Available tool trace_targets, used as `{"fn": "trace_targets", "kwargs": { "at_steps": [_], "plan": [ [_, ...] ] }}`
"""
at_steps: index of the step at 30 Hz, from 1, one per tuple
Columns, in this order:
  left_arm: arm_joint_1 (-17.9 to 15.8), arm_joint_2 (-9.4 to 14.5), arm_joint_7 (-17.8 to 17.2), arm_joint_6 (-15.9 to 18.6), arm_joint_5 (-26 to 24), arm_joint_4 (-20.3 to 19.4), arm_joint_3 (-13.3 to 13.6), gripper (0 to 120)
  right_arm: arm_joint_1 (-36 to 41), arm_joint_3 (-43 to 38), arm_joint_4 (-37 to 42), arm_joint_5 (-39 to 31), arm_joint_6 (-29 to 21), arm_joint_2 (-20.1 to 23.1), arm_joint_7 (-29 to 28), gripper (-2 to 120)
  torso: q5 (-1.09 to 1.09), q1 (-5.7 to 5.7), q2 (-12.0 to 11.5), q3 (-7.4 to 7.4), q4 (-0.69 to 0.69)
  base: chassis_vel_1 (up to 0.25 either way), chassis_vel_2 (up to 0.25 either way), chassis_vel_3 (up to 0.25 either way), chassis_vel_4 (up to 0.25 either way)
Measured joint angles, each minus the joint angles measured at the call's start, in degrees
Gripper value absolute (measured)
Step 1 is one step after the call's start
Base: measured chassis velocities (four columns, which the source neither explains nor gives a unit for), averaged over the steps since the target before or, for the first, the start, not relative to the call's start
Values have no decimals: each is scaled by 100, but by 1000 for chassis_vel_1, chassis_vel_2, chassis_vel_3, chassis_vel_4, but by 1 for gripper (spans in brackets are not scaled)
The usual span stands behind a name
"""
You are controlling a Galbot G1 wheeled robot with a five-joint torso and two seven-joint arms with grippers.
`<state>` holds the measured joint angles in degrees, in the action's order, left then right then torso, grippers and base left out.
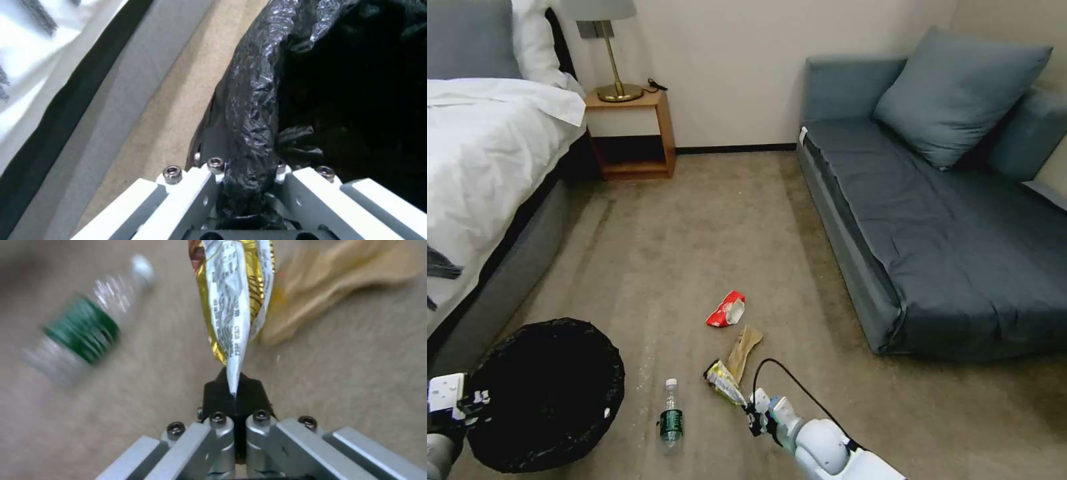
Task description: Pick up the trash bin, then pick up the garbage on the floor and place it into the trash bin.
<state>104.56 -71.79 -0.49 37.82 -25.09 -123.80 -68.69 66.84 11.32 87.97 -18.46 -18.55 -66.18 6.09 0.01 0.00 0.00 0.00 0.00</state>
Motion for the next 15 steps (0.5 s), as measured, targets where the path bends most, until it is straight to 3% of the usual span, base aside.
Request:
{"fn": "trace_targets", "kwargs": {
  "at_steps": [8,11,13,15],
  "plan": [
    [-48,-51,-13,-2,8,39,106,2,378,-332,1403,-804,129,419,-149,0,0,-1,0,0,-1,0,0,0,0],
    [-47,-55,-28,-6,19,43,149,2,162,-170,2089,-1201,247,300,-309,0,-1,0,0,0,0,0,0,0,0],
    [-47,-55,-28,-6,19,42,151,2,128,-131,2133,-1245,306,280,-310,0,-1,0,0,0,0,0,0,0,0],
    [-53,-64,-32,5,22,-10,207,2,-302,423,2447,-1560,840,78,-151,0,-1,0,0,0,1,0,0,0,0]
  ]
}}
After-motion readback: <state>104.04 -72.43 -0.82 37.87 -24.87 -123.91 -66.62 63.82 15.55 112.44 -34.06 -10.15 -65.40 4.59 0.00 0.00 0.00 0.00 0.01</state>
